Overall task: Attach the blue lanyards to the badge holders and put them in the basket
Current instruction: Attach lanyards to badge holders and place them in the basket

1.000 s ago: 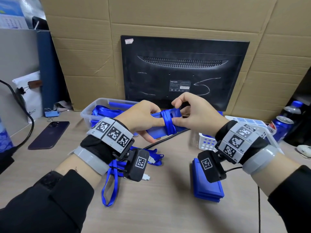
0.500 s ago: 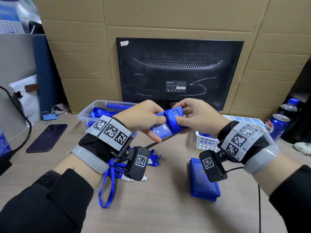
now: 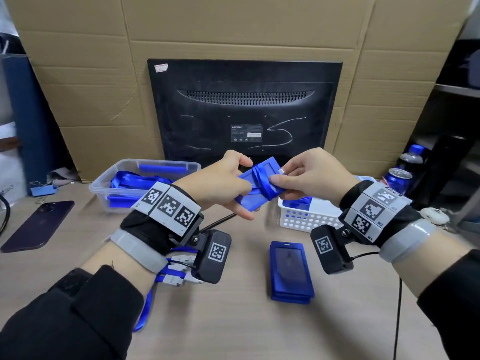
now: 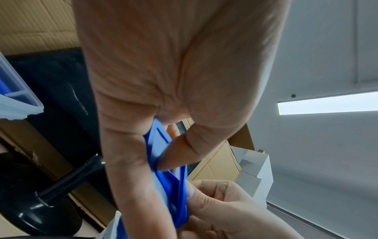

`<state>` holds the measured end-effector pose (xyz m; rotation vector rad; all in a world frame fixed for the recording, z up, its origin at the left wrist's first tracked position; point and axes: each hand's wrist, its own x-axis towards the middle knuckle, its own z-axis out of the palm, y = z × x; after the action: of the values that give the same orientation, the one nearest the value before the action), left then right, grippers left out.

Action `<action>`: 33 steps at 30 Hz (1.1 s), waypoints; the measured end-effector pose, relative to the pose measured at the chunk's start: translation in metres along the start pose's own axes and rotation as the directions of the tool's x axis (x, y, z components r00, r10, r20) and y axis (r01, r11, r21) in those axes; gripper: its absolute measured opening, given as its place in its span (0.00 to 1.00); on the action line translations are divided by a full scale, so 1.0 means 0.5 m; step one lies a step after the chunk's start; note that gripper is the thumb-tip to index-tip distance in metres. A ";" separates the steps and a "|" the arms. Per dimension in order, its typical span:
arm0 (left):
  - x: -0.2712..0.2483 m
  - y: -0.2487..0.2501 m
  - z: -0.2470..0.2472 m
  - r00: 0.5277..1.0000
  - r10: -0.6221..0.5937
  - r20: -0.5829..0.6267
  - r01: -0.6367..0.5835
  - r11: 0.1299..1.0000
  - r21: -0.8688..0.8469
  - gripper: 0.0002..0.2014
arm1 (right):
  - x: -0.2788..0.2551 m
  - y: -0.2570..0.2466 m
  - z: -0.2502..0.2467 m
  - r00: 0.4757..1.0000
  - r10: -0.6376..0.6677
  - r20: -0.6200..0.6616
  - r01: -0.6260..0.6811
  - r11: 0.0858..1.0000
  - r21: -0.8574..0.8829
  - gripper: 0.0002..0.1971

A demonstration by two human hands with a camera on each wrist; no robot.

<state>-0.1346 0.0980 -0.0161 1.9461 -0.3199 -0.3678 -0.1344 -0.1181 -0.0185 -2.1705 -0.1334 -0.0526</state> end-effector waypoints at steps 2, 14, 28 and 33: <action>0.006 0.007 0.015 1.000 0.020 0.017 -0.020 1.000 0.001 0.26 | -0.008 0.003 -0.018 1.000 -0.001 -0.019 0.001 1.000 -0.002 0.11; 0.061 0.052 0.096 0.999 0.045 -0.012 -0.045 0.995 -0.089 0.29 | -0.026 0.013 -0.136 0.981 -0.074 -0.178 0.052 0.990 -0.128 0.06; 0.148 0.043 0.161 0.989 -0.099 -0.112 0.109 0.991 0.080 0.31 | 0.043 0.081 -0.269 0.938 -0.010 -0.346 -0.225 0.741 -0.632 0.14; 0.187 0.022 0.162 0.980 -0.178 -0.087 0.181 0.983 0.030 0.34 | 0.109 0.141 -0.259 0.951 0.073 -0.301 -0.268 0.681 -0.681 0.17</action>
<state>-0.0816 -0.0105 -0.0465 2.0273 -0.0975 -0.3979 -0.0704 -0.2601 0.0019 -2.9333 0.2991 -0.3215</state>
